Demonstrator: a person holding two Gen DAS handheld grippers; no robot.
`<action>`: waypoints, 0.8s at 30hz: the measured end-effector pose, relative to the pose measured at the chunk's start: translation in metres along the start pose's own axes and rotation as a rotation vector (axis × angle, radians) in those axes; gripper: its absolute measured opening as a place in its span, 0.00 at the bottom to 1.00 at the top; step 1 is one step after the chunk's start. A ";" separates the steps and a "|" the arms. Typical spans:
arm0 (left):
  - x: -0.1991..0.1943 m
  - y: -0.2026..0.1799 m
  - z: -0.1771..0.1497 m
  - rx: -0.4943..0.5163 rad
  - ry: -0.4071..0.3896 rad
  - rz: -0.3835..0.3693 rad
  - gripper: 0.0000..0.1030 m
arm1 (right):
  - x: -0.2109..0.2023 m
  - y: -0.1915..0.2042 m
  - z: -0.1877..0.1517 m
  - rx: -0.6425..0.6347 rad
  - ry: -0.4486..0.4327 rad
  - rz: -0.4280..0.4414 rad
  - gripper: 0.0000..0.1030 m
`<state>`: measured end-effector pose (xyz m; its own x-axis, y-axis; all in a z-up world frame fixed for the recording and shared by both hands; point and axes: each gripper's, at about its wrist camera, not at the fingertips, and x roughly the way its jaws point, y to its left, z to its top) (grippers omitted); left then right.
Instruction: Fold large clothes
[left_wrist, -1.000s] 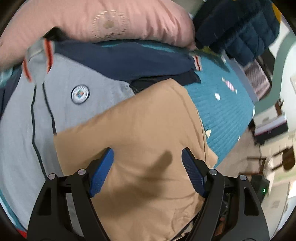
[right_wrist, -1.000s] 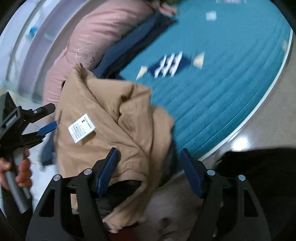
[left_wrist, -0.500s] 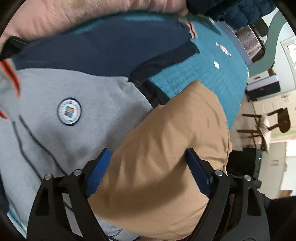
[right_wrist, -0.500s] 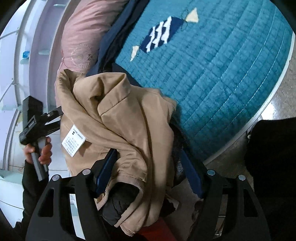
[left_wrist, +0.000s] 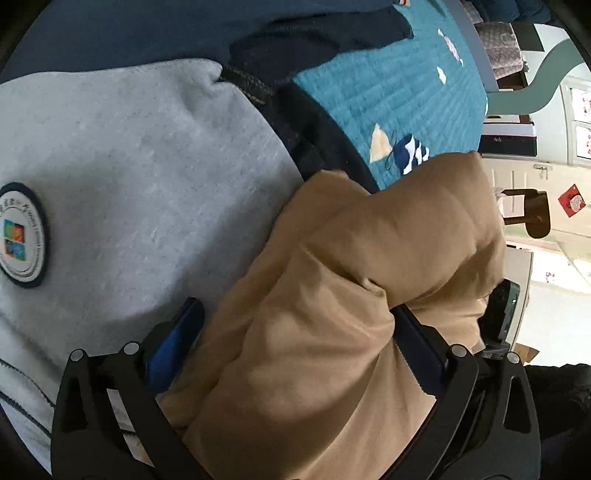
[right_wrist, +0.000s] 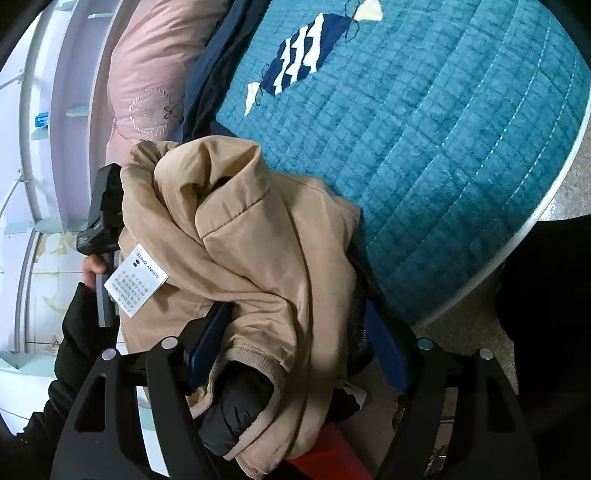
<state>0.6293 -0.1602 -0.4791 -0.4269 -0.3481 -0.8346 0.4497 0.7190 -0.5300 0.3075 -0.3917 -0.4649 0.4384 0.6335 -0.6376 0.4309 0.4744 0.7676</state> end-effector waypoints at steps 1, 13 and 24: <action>0.001 -0.001 0.000 0.003 0.007 0.003 0.96 | 0.000 0.001 0.000 -0.001 0.001 -0.002 0.70; -0.016 -0.048 -0.012 0.085 0.003 0.227 0.64 | 0.006 0.006 0.007 -0.011 0.006 -0.006 0.69; 0.008 -0.061 -0.004 0.118 0.005 0.276 0.78 | 0.008 0.002 0.010 -0.005 0.006 -0.002 0.69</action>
<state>0.5952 -0.2047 -0.4525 -0.2796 -0.1459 -0.9490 0.6373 0.7110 -0.2971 0.3193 -0.3919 -0.4693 0.4330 0.6360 -0.6387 0.4277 0.4787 0.7667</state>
